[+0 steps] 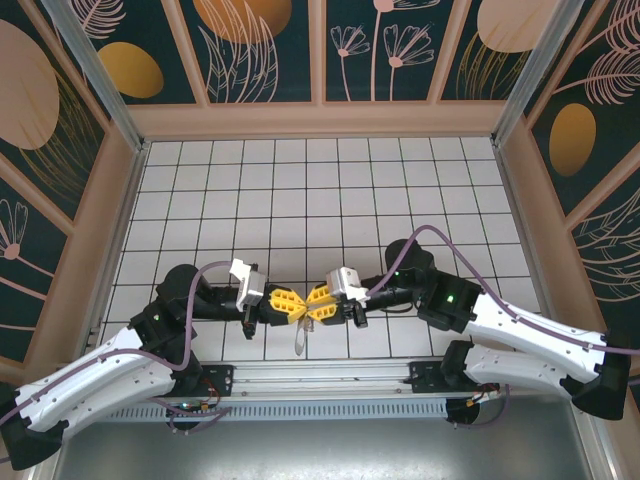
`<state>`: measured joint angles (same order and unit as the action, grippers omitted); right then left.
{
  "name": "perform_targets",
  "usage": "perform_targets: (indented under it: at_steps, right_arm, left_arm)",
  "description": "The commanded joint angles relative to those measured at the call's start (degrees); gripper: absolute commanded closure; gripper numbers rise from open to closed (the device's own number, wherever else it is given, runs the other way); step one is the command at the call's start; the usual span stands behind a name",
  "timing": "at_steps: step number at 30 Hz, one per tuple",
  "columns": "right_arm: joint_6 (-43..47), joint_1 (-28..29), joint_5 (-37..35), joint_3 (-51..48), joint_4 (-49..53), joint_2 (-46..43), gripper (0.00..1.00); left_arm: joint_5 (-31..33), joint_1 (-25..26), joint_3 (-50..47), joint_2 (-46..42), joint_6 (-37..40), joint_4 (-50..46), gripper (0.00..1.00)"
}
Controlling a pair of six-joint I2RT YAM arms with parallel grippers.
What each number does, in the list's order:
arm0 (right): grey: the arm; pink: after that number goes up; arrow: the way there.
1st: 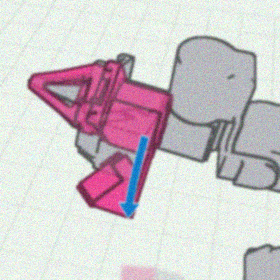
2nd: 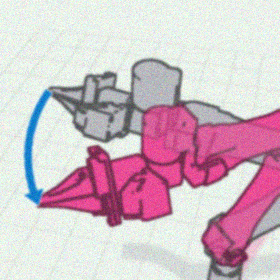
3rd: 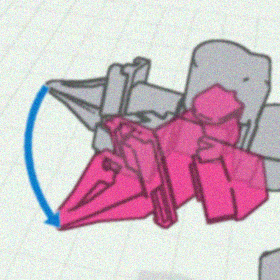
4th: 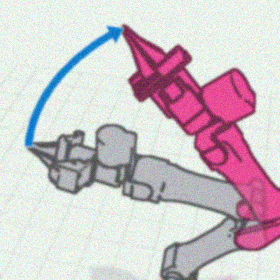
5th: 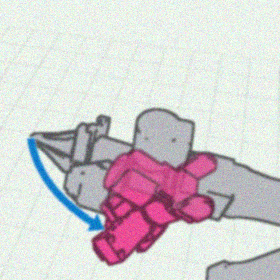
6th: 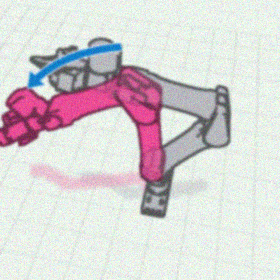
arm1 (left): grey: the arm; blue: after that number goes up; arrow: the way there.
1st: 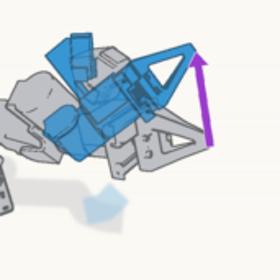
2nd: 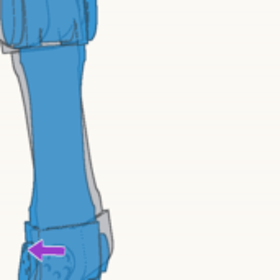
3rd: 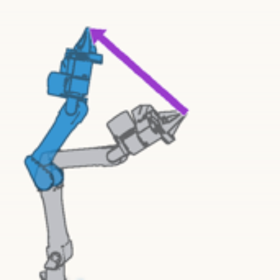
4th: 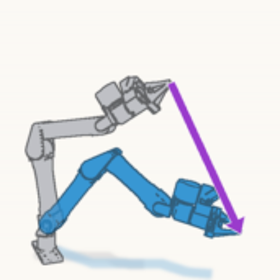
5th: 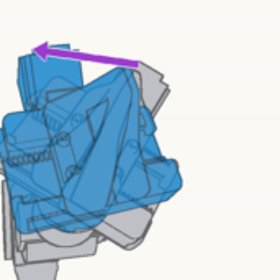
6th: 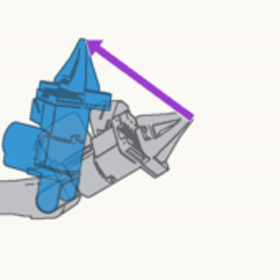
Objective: Put the keys on the keyring
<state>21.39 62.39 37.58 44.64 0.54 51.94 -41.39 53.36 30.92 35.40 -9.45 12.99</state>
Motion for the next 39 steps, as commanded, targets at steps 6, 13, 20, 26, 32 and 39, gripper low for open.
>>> perform_targets:
  at_steps: [6,13,20,26,32,39]
  right_arm:
    - [0.9,0.4,0.0,2.0,0.5,0.6,0.98]
    - [-0.2,-0.8,1.0,1.8,-0.4,-0.8,1.0]
    - [-3.0,-3.3,3.6,1.3,-2.2,-2.3,1.0]
    - [-6.2,-5.1,5.4,0.6,-5.5,-2.3,1.0]
    - [-6.9,-5.2,5.7,1.4,-5.7,-0.8,1.0]
    - [-5.4,-4.4,6.5,1.0,-4.3,-1.0,0.99]
  left_arm:
    - [-1.0,0.1,1.7,-0.4,0.8,1.5,1.0]
    - [-0.9,0.0,1.7,-1.0,1.1,0.8,1.0]
    - [-1.2,0.0,1.5,-1.5,1.4,0.8,1.0]
    - [-1.4,0.0,1.5,-1.8,1.3,0.7,1.0]
    - [-1.3,0.0,1.5,-1.8,1.4,0.9,1.0]
    - [-1.4,0.1,1.5,-1.6,1.6,1.2,1.0]
